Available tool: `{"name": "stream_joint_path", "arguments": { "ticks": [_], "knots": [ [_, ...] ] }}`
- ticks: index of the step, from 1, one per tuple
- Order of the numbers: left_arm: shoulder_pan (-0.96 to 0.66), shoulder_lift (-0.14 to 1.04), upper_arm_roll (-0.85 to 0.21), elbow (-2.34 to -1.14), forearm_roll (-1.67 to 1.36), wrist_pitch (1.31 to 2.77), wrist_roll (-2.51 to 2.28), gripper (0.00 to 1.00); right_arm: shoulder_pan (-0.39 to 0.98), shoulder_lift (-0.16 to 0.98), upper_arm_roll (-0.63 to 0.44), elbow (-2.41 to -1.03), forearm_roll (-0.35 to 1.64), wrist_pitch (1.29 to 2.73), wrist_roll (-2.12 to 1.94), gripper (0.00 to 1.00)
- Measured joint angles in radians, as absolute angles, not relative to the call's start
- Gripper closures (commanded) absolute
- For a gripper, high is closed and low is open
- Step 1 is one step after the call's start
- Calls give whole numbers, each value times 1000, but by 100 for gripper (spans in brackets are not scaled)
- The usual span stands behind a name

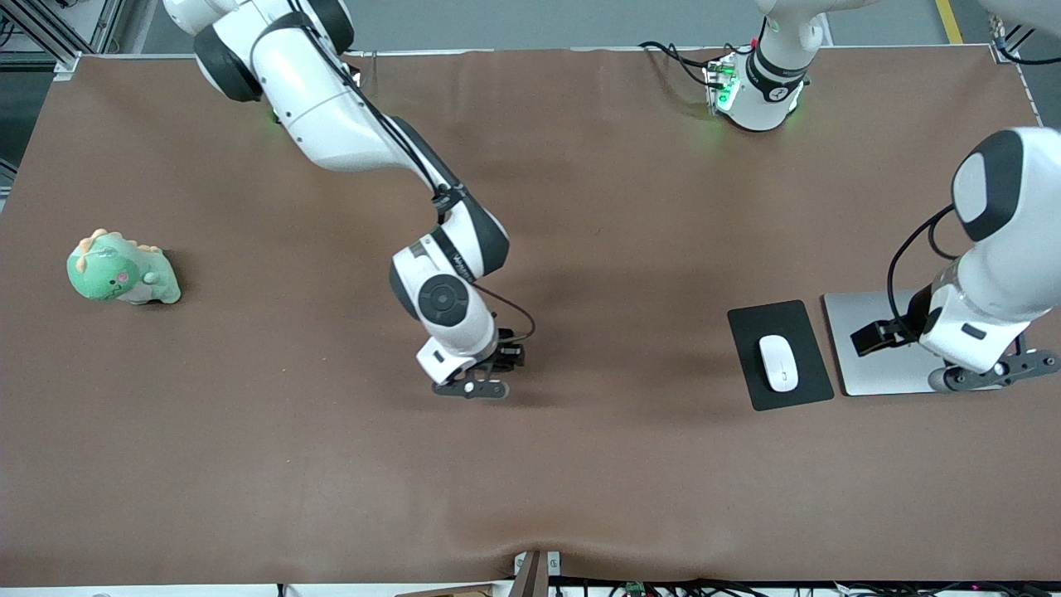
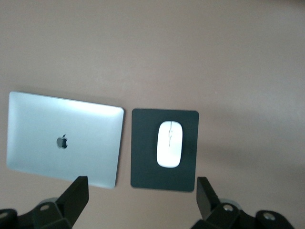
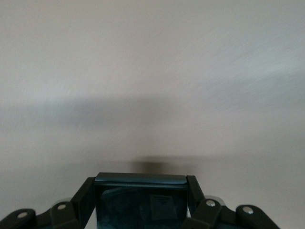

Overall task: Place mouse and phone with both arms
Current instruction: 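Carry the black phone with the right gripper toward the green plush toy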

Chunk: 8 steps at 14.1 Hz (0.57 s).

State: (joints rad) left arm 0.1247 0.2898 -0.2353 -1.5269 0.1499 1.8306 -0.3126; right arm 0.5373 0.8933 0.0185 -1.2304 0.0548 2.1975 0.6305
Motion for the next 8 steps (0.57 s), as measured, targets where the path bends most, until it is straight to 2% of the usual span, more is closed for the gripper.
{"name": "stream_joint_path", "arguments": {
  "ticks": [3, 8],
  "knots": [
    [124, 240, -239, -1494, 147, 1738, -313, 0, 433, 795, 18, -1263, 55, 2121, 615, 100],
    [124, 141, -242, -1485, 101, 1648, -282, 0, 260, 595, 16, -1507, 55, 2109, 377, 100]
  ]
}}
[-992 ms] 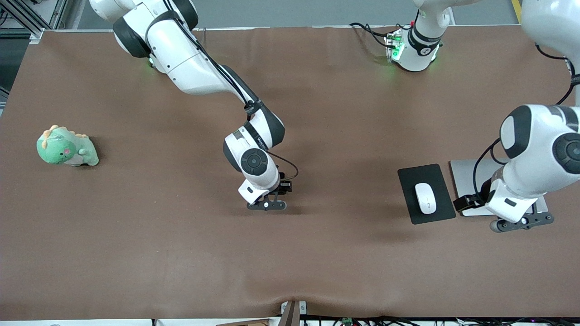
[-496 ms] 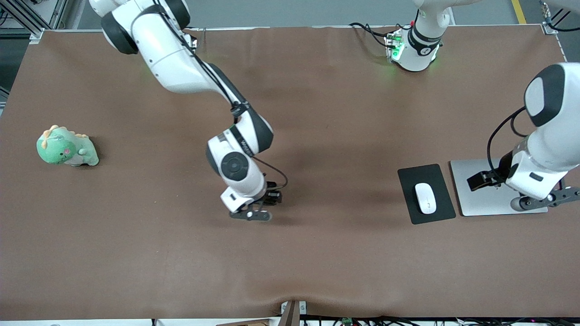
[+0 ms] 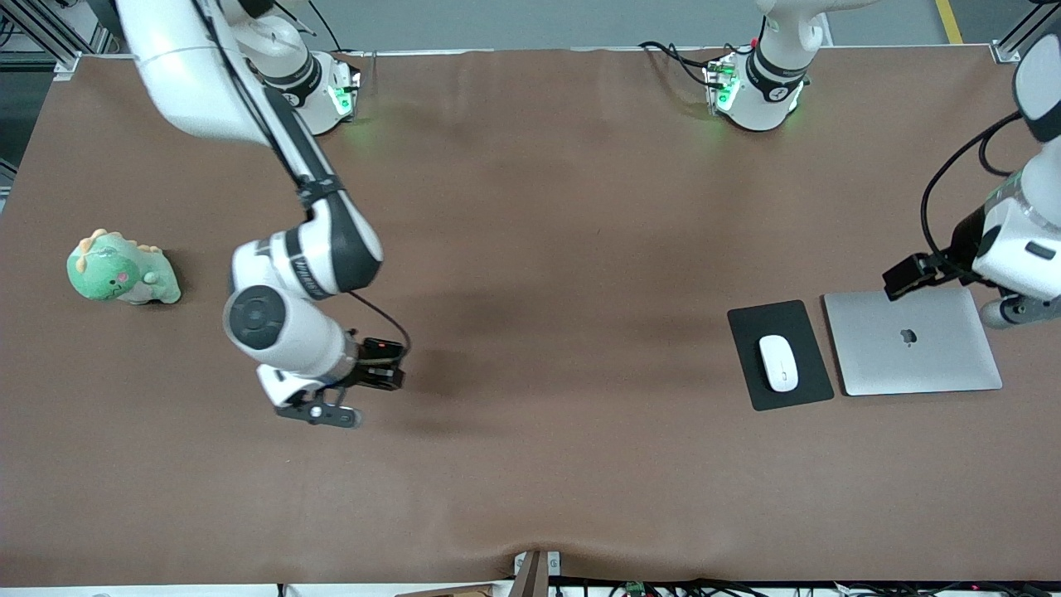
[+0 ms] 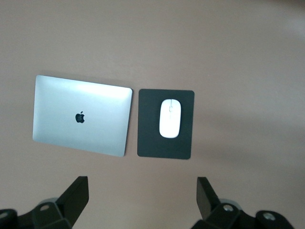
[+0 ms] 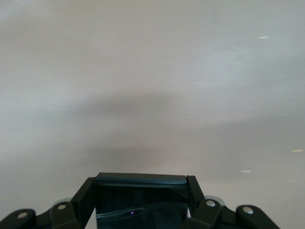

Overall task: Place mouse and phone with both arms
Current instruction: 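Carry the black phone with the right gripper toward the green plush toy, then lower the phone beside the plush toy and open the right gripper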

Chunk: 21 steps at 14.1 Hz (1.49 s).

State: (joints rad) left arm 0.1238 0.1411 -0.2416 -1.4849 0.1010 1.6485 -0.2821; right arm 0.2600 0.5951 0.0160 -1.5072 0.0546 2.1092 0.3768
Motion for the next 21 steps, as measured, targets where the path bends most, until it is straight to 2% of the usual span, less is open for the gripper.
{"name": "stream_joint_path", "arguments": {
  "ticks": [5, 8, 10, 14, 21],
  "knots": [
    [128, 63, -239, -1484, 74, 1585, -202, 0, 27, 489, 16, -1720, 55, 2113, 38, 100],
    [124, 24, -226, -1485, 42, 1546, -168, 0, -88, 468, 15, -1769, 55, 2124, -120, 100],
    [80, 0, -174, -1491, 41, 1516, -151, 0, -163, 468, 15, -1798, 55, 2172, -206, 100],
    [-32, -42, -21, -1531, 5, 1507, -98, 0, -237, 469, 15, -1934, 55, 2363, -271, 100],
    [-43, -56, -15, -1549, 3, 1501, -97, 0, -295, 508, 15, -1990, 54, 2380, -281, 100]
  ]
}}
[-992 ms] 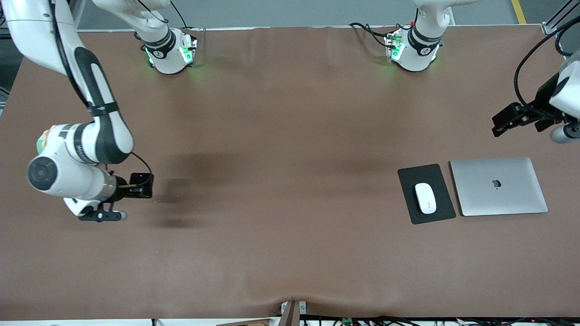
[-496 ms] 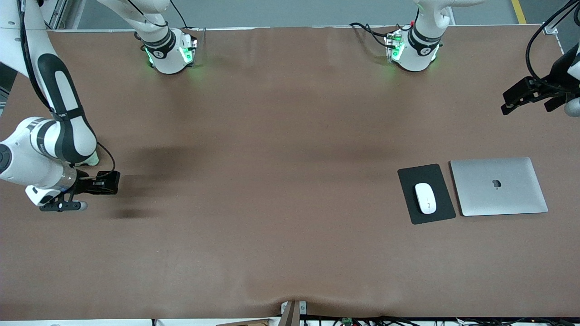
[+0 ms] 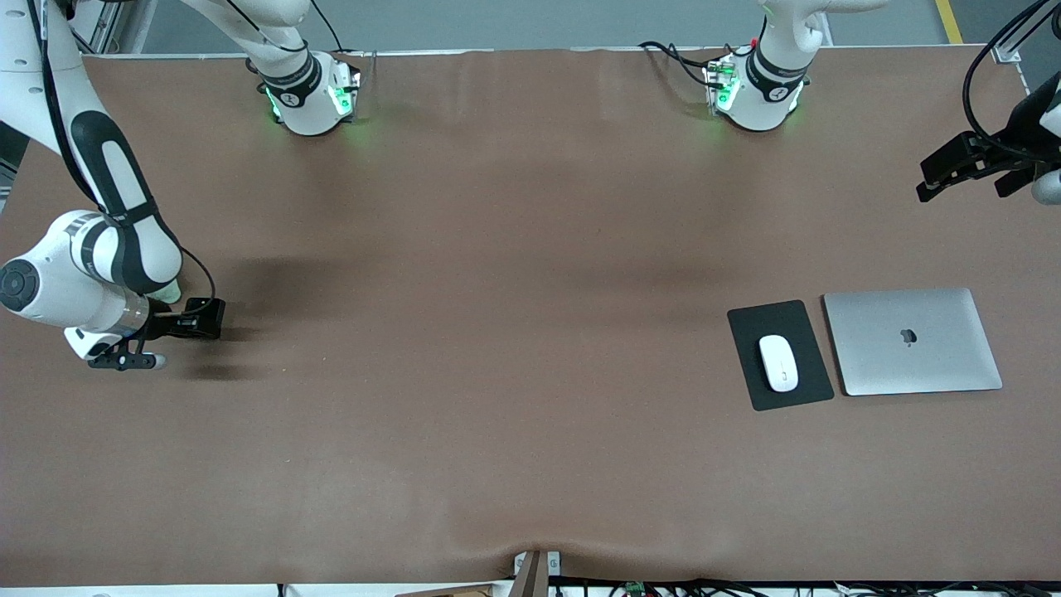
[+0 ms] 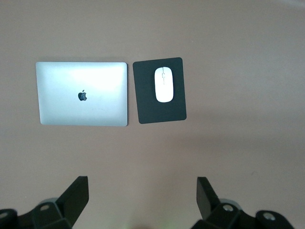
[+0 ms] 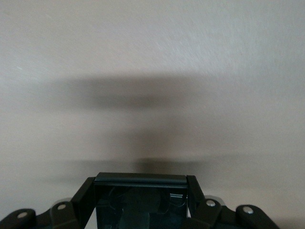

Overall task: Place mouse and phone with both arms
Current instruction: 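Lower the phone beside the plush toy and open the right gripper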

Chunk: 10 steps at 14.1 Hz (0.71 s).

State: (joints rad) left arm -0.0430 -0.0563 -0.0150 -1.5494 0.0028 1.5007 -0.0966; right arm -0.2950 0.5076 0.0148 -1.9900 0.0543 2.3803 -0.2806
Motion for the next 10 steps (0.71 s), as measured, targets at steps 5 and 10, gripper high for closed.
{"name": "stream_joint_path", "arguments": {
  "ticks": [5, 10],
  "knots": [
    [-48, -56, -24, -1551, 3, 1500, -97, 0, -341, 538, 15, -1998, 54, 2388, -321, 96],
    [-48, -56, -24, -1551, 3, 1494, -96, 0, -357, 544, 15, -1999, 54, 2388, -350, 0]
  ]
}}
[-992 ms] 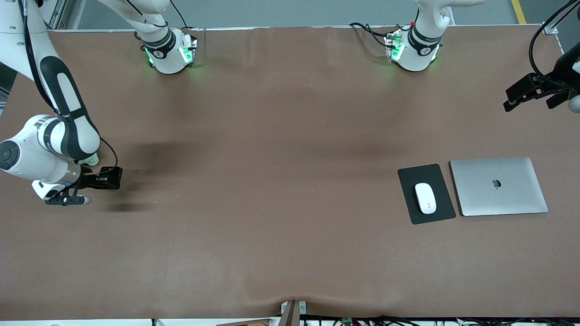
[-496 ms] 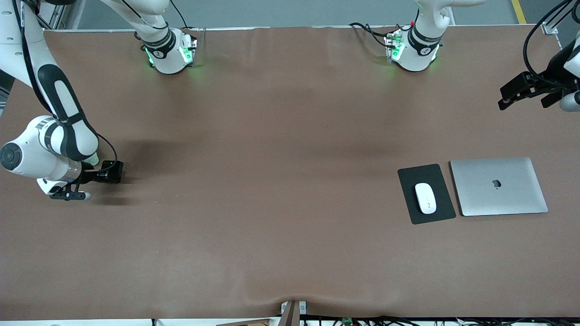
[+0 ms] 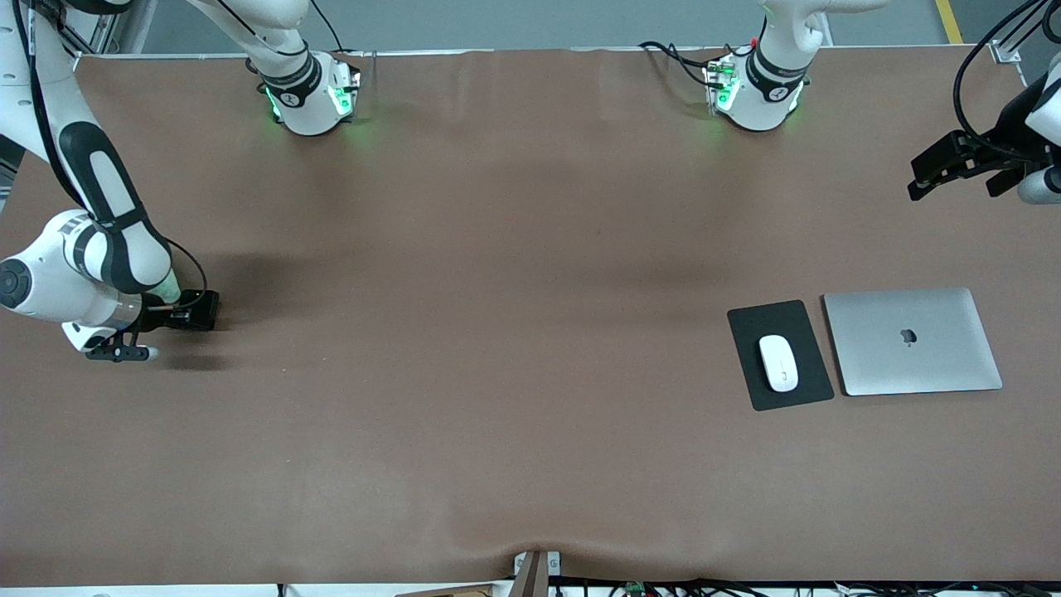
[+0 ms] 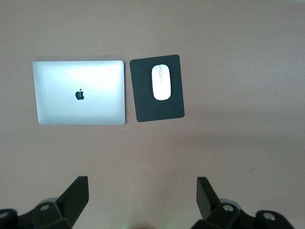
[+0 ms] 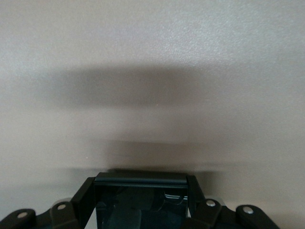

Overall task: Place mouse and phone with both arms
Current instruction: 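Lower the phone beside the plush toy and open the right gripper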

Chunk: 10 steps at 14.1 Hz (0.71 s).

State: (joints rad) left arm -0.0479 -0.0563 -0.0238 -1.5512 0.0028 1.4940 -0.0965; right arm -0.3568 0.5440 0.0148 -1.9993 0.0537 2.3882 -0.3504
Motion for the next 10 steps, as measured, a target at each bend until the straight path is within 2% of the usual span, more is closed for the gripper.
{"name": "stream_joint_path", "arguments": {
  "ticks": [6, 10],
  "knots": [
    [-49, -56, -24, -1552, 3, 1493, -96, 0, -335, 545, 32, -1981, 53, 2403, -366, 0],
    [-46, -56, -23, -1552, 3, 1493, -96, 0, -185, 476, 42, -1954, 53, 2401, -256, 0]
  ]
}}
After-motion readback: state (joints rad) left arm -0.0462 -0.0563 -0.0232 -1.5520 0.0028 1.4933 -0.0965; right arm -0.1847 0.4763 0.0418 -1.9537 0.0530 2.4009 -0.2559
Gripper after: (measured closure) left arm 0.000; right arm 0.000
